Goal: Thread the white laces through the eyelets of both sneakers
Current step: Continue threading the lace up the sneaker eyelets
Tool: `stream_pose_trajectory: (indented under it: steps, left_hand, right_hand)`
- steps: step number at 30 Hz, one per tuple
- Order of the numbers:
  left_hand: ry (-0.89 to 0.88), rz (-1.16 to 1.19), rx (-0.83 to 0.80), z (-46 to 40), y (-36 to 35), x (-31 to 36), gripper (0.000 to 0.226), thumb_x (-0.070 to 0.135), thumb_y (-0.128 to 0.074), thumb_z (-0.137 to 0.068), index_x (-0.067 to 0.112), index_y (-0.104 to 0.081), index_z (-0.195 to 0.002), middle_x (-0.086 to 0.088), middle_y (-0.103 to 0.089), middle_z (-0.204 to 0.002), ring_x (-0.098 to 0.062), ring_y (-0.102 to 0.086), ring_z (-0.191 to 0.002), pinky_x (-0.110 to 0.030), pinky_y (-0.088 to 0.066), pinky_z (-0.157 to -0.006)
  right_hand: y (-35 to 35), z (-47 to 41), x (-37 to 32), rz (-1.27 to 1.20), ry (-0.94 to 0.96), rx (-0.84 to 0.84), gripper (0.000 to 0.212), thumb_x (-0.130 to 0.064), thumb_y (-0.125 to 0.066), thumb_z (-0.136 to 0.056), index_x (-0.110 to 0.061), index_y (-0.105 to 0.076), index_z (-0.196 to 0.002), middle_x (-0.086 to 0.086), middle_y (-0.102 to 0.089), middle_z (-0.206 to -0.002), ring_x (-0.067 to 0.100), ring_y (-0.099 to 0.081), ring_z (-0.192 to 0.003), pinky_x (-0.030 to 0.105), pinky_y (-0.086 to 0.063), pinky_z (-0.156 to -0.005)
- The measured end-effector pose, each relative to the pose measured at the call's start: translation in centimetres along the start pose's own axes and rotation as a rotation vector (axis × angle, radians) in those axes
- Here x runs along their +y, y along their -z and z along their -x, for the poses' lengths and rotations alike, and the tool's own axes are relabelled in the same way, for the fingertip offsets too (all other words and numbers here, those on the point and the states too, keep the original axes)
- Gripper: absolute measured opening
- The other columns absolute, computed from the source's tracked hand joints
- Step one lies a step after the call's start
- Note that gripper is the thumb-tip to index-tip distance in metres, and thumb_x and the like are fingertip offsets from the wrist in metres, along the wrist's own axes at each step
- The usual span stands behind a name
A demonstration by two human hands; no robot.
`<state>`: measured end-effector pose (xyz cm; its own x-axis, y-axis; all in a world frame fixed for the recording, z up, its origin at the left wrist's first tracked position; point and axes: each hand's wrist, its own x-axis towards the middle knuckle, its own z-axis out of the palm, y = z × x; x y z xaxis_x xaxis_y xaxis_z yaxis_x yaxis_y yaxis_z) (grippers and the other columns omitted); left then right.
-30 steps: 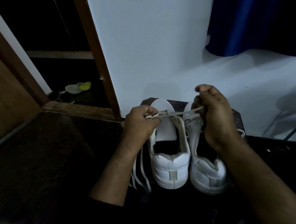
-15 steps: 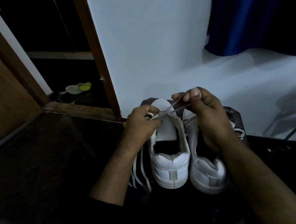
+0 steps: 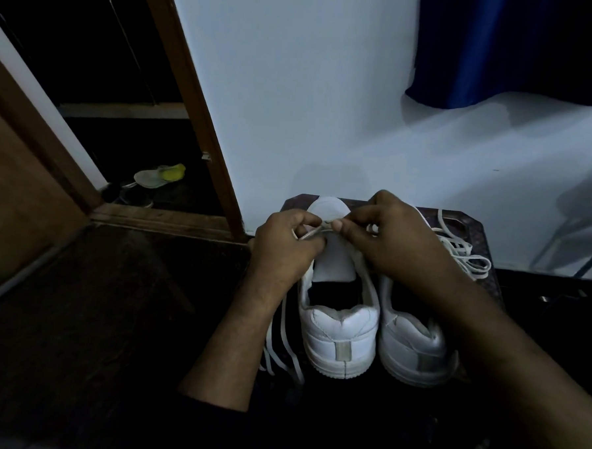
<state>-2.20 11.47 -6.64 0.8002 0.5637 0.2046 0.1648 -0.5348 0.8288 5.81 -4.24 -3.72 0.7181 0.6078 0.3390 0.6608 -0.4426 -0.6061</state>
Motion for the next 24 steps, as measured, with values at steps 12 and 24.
stream_pose_trajectory:
  steps: [12, 24]
  left_hand:
    - [0.031, -0.393, 0.175, 0.9, 0.5, 1.0, 0.056, 0.084, -0.056, -0.078, 0.035, -0.057, -0.051, 0.0, -0.055, -0.065, -0.03, -0.064, -0.078, -0.051, -0.049, -0.088]
    - [-0.123, -0.117, 0.014, 0.2, -0.5, 0.2, 0.02, 0.024, -0.063, -0.098, 0.025, -0.078, -0.113, 0.003, -0.074, -0.112, -0.016, -0.067, -0.107, -0.044, -0.055, -0.097]
  right_hand:
    - [0.2, 0.2, 0.0, 0.081, -0.039, -0.033, 0.027, -0.03, -0.058, -0.098, -0.01, -0.075, -0.094, 0.009, -0.062, -0.094, 0.023, -0.06, -0.086, 0.03, -0.032, -0.067]
    - [0.1, 0.2, 0.5, -0.607, -0.043, 0.152, 0.026, -0.024, -0.048, -0.106, -0.019, -0.062, -0.086, -0.002, -0.068, -0.084, 0.008, -0.058, -0.076, 0.023, -0.042, -0.073]
